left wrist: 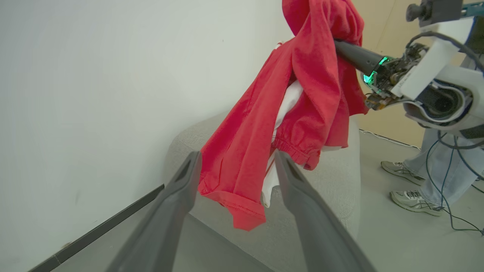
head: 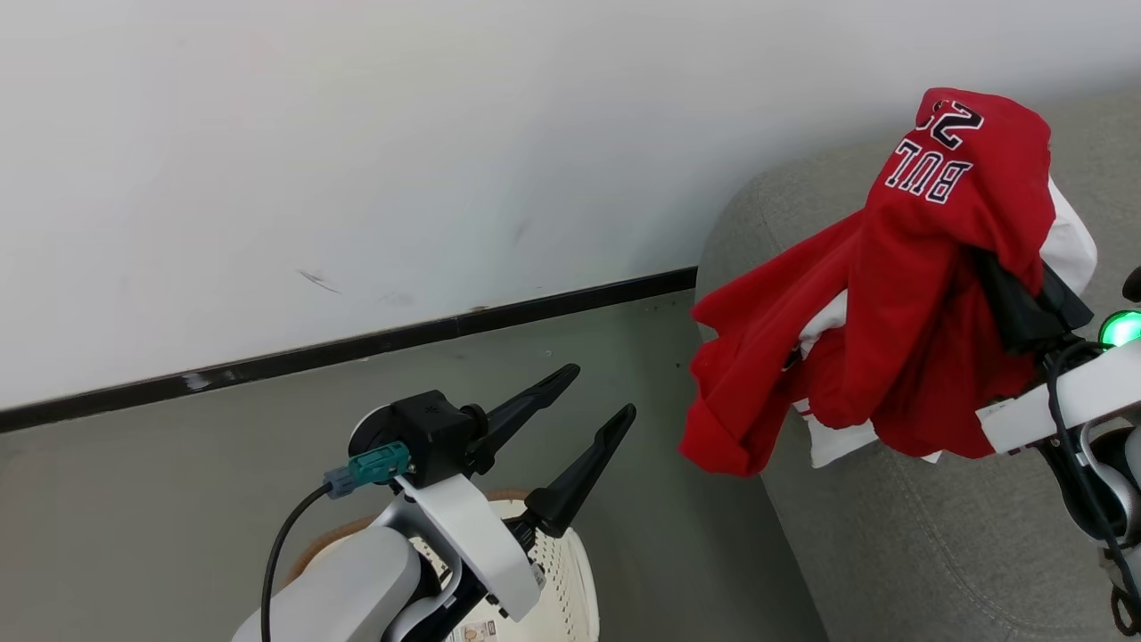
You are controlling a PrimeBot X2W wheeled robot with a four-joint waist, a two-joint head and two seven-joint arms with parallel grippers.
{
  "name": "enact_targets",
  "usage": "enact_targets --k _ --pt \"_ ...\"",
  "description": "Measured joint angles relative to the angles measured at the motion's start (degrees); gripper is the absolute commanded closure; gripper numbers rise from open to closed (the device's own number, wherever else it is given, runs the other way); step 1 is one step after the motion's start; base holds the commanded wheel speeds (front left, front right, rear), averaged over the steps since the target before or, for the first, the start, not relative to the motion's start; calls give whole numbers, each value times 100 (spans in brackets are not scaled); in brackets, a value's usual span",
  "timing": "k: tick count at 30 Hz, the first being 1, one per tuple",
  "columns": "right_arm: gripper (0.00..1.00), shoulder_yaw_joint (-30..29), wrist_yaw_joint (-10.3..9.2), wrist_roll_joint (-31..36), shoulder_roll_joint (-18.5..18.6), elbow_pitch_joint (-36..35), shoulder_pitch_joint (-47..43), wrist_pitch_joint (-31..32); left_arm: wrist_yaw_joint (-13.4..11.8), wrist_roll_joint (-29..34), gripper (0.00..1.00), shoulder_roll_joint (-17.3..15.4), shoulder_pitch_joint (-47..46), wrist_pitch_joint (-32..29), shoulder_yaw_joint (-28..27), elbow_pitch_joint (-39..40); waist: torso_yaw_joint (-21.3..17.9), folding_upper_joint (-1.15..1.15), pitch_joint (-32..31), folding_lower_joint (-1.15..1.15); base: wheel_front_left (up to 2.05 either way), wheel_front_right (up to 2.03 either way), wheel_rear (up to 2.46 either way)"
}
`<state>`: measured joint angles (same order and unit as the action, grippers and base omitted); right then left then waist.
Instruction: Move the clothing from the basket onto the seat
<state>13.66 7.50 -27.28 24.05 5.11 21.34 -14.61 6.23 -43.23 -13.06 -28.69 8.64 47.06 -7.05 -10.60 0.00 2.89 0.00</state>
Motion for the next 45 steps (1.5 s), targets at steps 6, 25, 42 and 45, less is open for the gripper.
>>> enact_targets --k 6,25,42,45 --pt "100 -269 0 187 60 -232 -149 0 1 -1 0 -7 0 0 22 32 -239 0 32 0 0 0 0" --pt "100 -1049 0 374 328 -976 -303 -1 1 0 0 -153 2 0 -7 214 -935 0 222 0 0 0 0" --pt "100 -1467 0 372 146 -1233 -451 -1 -3 99 0 -358 2 0 -25 415 -1342 0 457 0 0 0 0" --pt "100 -1437 0 413 264 -1318 -426 -1 -4 100 0 -391 2 -1 -26 446 -1411 0 491 0 0 0 0"
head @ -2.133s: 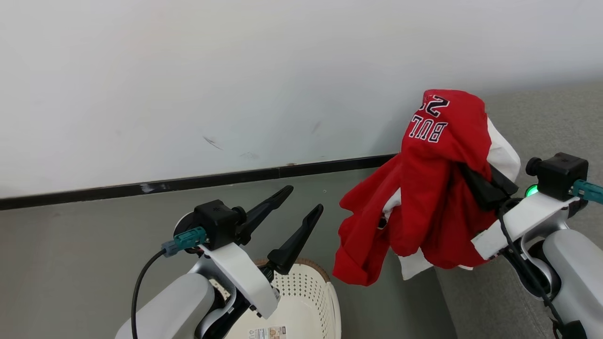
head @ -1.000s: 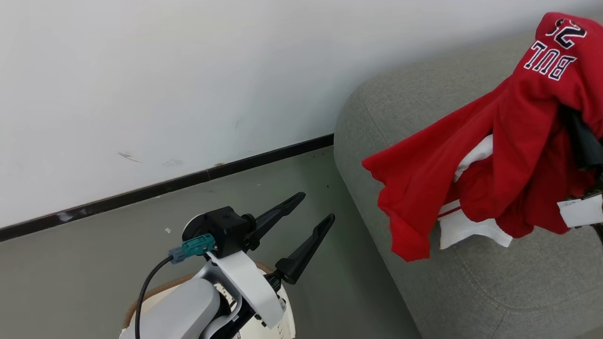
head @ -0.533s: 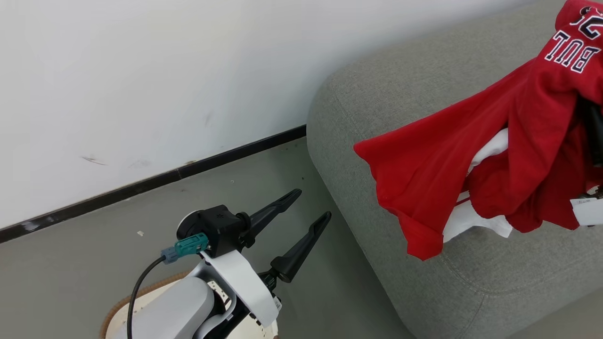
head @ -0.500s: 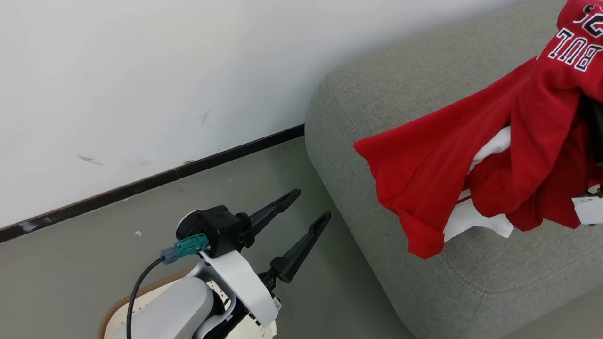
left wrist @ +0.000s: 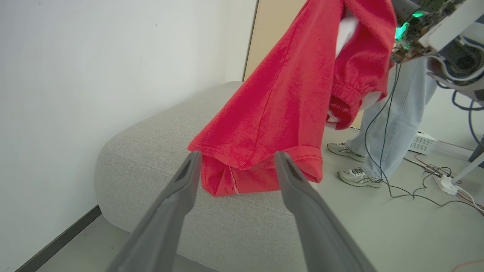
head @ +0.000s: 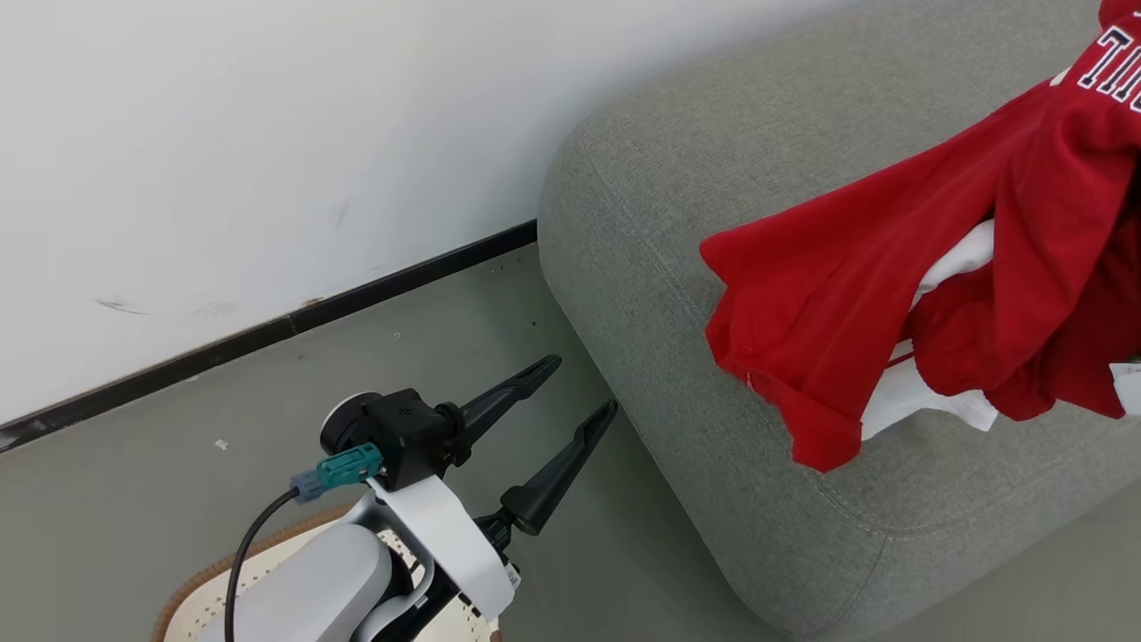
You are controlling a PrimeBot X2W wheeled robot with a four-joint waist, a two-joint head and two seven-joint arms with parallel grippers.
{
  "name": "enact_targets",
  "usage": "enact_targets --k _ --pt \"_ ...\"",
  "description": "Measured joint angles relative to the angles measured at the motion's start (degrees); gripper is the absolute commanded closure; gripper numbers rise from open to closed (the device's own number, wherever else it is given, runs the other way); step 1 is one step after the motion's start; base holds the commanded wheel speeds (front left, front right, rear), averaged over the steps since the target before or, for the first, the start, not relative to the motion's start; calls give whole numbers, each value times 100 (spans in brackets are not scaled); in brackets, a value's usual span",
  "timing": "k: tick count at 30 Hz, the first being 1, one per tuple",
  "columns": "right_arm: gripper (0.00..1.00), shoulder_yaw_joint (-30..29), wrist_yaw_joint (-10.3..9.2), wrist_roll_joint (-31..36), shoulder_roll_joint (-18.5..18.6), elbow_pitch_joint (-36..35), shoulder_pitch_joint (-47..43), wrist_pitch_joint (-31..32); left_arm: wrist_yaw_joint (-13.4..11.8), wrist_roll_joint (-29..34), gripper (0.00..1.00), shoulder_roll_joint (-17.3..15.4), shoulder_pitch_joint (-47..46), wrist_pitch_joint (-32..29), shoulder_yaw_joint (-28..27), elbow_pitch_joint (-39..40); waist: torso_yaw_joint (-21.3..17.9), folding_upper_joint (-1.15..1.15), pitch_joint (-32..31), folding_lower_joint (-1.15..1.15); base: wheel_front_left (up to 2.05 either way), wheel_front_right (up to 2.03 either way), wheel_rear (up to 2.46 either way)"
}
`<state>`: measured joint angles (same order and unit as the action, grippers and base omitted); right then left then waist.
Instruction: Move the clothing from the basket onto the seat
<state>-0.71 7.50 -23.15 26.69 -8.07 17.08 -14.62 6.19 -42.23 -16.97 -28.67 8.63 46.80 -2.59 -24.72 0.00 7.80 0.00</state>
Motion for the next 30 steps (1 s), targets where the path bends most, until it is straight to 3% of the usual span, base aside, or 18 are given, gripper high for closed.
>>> enact_targets --k 10,23,30 --pt "100 186 1 -85 593 -31 740 21 -8 15 0 -20 0 -79 20 89 -70 0 101 0 0 0 0" --pt "100 345 1 -1010 756 667 1517 229 -57 15 0 -98 0 -176 35 201 27 0 275 0 0 0 0" --pt "100 35 2 -1034 904 1218 2091 405 -110 14 0 -154 0 -278 29 310 101 0 438 0 0 0 0"
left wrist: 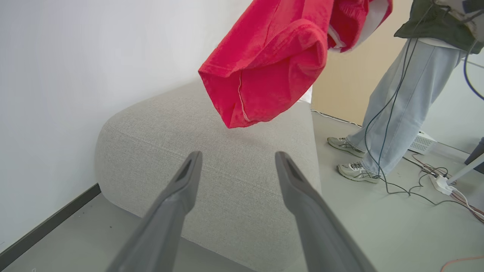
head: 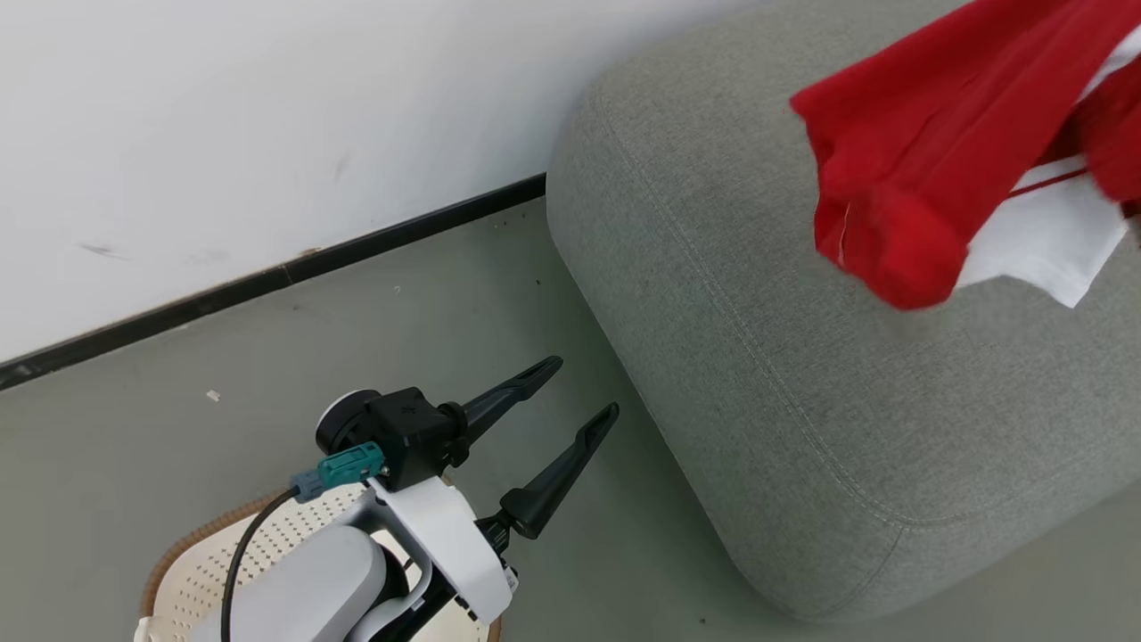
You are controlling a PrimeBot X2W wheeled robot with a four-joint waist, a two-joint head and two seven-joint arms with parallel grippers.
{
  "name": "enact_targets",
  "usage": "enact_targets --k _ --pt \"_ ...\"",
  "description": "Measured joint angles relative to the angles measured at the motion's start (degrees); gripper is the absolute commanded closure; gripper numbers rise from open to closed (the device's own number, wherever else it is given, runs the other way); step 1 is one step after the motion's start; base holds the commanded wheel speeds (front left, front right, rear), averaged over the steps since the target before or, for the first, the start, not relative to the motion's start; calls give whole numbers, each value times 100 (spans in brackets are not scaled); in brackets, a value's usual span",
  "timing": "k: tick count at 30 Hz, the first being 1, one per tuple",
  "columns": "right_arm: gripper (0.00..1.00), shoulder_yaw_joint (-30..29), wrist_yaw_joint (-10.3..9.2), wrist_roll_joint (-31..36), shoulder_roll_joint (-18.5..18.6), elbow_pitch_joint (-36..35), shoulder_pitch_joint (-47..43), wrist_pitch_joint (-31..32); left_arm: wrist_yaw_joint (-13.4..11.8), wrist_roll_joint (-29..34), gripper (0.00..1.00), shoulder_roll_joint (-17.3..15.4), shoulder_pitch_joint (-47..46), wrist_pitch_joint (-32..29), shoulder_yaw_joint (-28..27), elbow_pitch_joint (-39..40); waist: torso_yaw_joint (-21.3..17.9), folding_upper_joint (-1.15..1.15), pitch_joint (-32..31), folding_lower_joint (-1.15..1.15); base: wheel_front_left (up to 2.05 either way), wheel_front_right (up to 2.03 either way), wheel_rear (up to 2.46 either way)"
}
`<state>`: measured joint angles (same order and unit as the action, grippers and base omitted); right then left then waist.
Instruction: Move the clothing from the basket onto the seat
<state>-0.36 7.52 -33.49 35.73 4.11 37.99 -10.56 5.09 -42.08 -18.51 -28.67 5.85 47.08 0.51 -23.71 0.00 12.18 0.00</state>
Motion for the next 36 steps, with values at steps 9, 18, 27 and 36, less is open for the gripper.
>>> enact_targets --k 9,18,27,36 --pt "100 -277 -1 249 115 899 451 175 -37 0 0 -114 -1 -127 -15 203 123 0 298 0 0 0 0" --pt "100 -241 -1 576 -9 1392 778 277 -75 1 0 -197 -13 -234 -38 408 279 0 661 0 0 0 0" --pt "100 -215 -1 782 -238 1876 841 297 -75 12 0 -344 -125 -326 -129 586 451 0 1031 0 0 0 0" --pt "100 -341 -1 828 -530 2330 853 233 -74 45 0 -423 -283 -383 -177 743 599 0 1369 0 0 0 0"
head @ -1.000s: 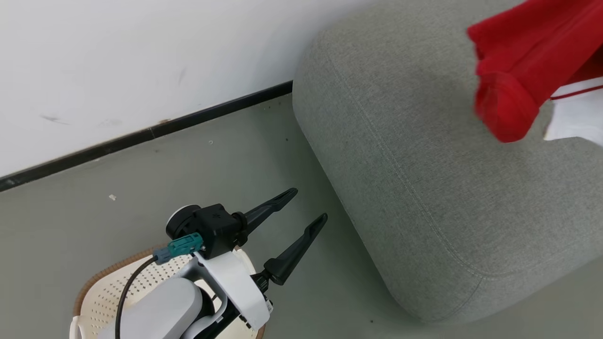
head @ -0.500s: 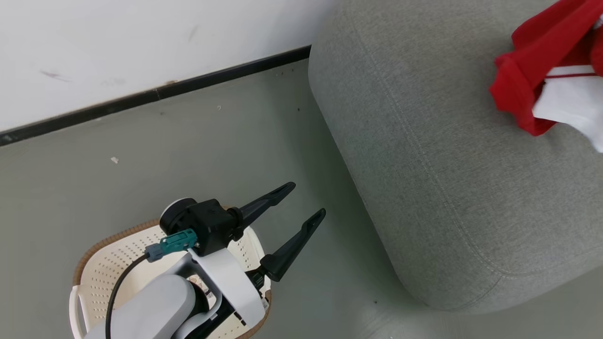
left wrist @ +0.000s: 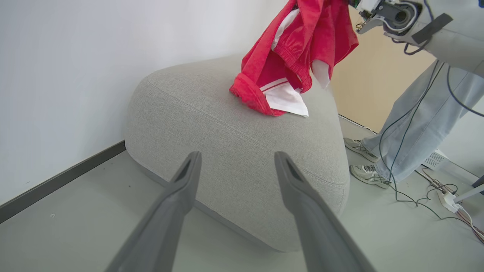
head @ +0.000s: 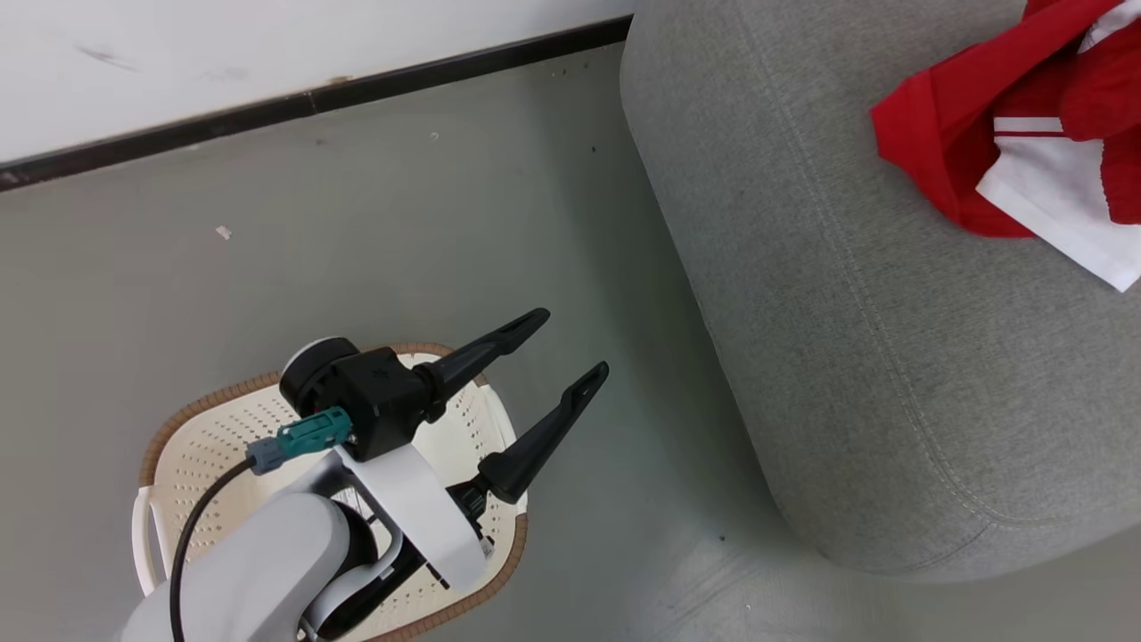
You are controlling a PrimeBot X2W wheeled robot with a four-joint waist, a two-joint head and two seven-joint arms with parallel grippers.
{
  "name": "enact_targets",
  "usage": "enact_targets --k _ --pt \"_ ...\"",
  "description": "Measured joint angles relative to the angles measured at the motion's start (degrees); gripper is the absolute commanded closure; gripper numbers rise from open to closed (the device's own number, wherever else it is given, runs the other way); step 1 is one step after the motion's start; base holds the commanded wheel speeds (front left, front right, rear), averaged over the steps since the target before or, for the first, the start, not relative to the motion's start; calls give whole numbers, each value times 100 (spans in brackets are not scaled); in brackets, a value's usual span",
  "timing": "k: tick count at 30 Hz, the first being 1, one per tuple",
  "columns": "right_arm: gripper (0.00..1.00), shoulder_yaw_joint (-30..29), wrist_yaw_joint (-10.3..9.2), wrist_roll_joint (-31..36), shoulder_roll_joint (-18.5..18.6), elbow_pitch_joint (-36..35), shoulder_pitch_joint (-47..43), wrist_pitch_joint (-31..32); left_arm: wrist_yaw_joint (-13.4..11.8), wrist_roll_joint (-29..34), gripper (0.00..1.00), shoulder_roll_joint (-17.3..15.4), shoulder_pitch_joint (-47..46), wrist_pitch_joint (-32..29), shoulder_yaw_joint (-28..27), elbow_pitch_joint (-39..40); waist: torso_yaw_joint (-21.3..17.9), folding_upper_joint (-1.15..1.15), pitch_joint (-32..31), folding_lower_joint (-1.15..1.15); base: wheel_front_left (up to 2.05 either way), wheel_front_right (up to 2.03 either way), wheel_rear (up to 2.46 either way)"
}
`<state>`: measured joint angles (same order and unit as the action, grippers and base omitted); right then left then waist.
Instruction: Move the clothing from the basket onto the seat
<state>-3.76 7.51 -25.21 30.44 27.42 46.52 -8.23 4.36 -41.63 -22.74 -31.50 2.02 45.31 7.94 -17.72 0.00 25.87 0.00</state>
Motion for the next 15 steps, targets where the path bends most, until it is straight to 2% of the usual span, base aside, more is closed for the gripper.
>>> enact_targets --k 15 --pt "100 -85 0 152 -341 733 18 -8 43 42 0 -96 -226 -51 -16 98 152 0 379 0 0 0 0"
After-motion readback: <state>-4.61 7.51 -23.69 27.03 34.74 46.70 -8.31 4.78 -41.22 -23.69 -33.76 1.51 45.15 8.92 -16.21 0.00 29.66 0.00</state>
